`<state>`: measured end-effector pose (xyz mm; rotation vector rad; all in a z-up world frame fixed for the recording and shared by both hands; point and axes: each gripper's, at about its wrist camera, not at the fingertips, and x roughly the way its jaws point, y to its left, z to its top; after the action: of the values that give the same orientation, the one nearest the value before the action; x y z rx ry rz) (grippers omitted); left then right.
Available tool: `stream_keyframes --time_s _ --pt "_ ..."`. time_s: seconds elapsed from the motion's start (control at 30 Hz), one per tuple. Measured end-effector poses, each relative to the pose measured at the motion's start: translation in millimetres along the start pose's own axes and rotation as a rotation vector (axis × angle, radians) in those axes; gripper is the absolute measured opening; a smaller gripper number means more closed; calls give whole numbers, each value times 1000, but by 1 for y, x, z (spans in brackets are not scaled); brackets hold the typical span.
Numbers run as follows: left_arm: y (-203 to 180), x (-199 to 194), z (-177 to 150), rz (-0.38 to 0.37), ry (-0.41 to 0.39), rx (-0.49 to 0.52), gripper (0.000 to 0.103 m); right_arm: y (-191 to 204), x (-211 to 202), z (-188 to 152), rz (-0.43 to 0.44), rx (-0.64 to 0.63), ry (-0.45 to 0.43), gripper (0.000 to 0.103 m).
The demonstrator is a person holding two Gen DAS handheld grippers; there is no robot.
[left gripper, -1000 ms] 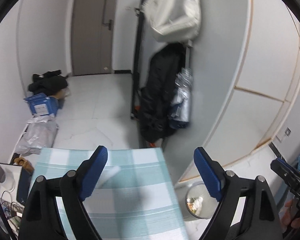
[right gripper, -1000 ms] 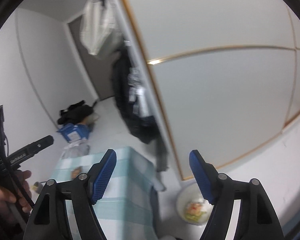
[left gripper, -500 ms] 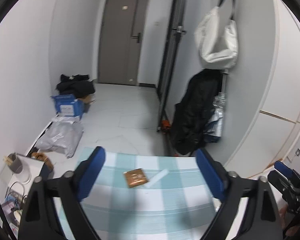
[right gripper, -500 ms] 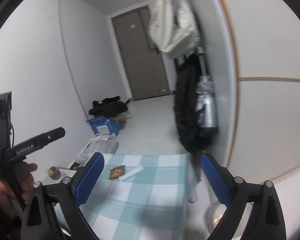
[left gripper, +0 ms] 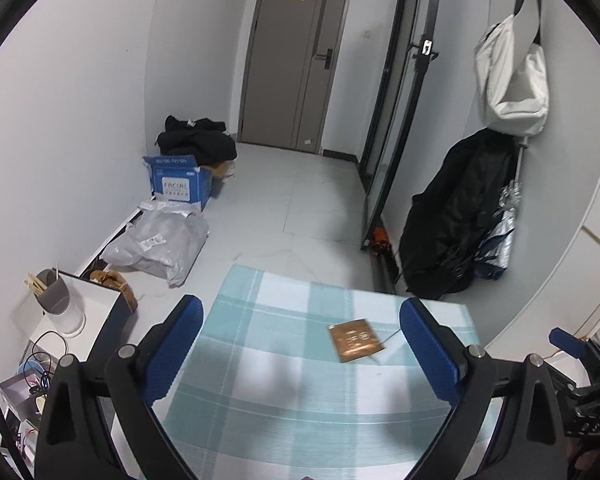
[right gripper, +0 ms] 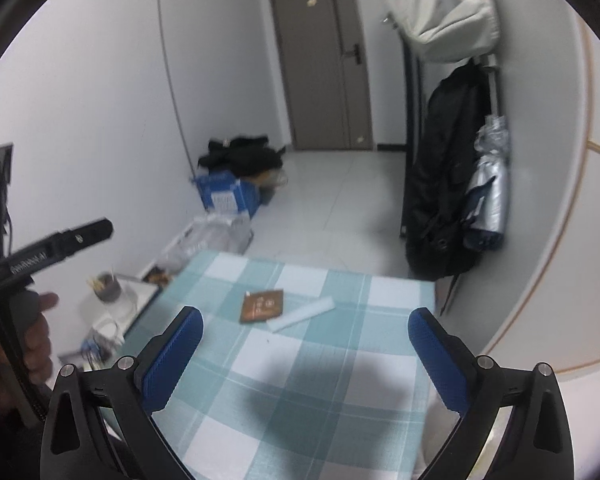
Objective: Collect trash
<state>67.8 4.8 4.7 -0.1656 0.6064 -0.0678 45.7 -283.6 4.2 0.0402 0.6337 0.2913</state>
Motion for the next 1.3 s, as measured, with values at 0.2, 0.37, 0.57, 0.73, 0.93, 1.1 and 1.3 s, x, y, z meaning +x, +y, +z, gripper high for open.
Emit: stream_keyframes --time_s 0.2,0.37,0.57,0.73,0.93,1.1,1.3 --pt "33 21 3 1 80 -109 97 5 62 -5 27 -65 126 103" --pt "46 25 9 9 99 -131 97 6 124 -8 38 -112 247 103" --pt "58 33 8 4 150 -159 97 13 186 -14 32 -212 333 103" --pt "67 41 6 8 185 -164 97 23 217 -23 5 -291 376 103" --pt "76 46 6 25 202 -183 97 25 231 -25 9 -325 385 103" --pt "80 48 4 28 216 -196 97 15 235 -22 58 -279 396 97" --pt "75 48 5 22 218 -189 97 12 226 -20 72 -283 389 89"
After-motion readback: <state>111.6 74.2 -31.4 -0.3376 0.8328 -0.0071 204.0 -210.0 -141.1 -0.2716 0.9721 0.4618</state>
